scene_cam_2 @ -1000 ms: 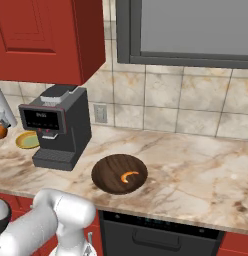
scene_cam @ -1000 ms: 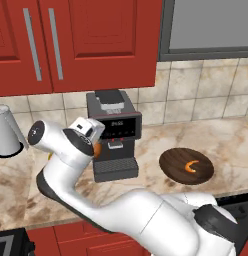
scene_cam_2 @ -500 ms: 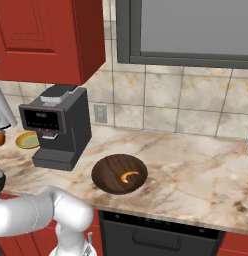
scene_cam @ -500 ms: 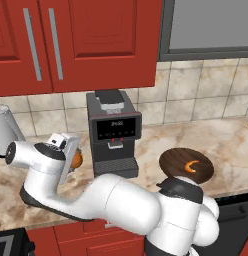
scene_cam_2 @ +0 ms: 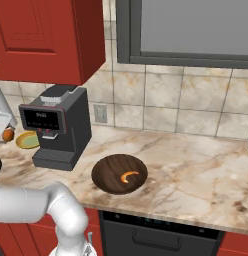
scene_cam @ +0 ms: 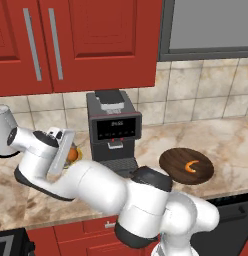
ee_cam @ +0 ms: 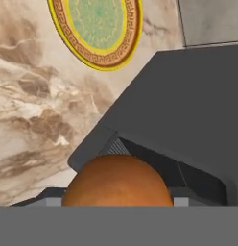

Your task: Remove the tangerine from the bowl and place it on the small plate. Then place the bowl with only the shrimp in the microwave, close the door, and press the start button to microwave the shrimp.

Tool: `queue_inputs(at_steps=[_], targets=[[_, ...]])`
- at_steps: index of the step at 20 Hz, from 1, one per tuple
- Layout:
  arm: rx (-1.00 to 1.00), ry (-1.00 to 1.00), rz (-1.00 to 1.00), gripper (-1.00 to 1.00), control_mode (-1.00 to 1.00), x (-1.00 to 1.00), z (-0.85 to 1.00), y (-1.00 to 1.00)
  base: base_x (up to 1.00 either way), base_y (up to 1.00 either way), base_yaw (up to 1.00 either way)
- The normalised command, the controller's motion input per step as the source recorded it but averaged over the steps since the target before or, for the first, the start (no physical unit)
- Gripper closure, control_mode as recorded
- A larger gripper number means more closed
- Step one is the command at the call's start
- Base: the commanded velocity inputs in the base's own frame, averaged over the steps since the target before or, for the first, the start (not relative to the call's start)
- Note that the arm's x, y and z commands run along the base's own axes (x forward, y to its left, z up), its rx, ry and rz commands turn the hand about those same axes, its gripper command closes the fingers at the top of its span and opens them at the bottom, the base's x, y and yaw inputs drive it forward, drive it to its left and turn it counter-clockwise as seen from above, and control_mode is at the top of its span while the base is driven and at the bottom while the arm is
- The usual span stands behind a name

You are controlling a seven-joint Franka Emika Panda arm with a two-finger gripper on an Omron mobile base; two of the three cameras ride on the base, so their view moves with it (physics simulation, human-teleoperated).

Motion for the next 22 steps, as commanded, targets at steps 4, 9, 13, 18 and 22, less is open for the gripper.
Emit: queue_inputs(at_steps=[4,9,13,18,22], targets=[[0.00,0.18,0.00,1.00,-1.00,0.56,-0.52,0.00,0.00,0.00,0.00],[0.00,0.14,0.00,1.00,-1.00,0.43,-0.42,0.00,0.00,0.00,0.00],[0.00,0.12,0.00,1.00,-1.00,0.27,-0.39,0.00,0.00,0.00,0.00],[0.00,0.13,0.00,1.00,-1.00,0.21,-0.43,0.19,0.00,0.00,0.00],[0.00,0.11,0.00,1.00,-1.00,0.37,-0.20,0.26,0.00,0.00,0.00]])
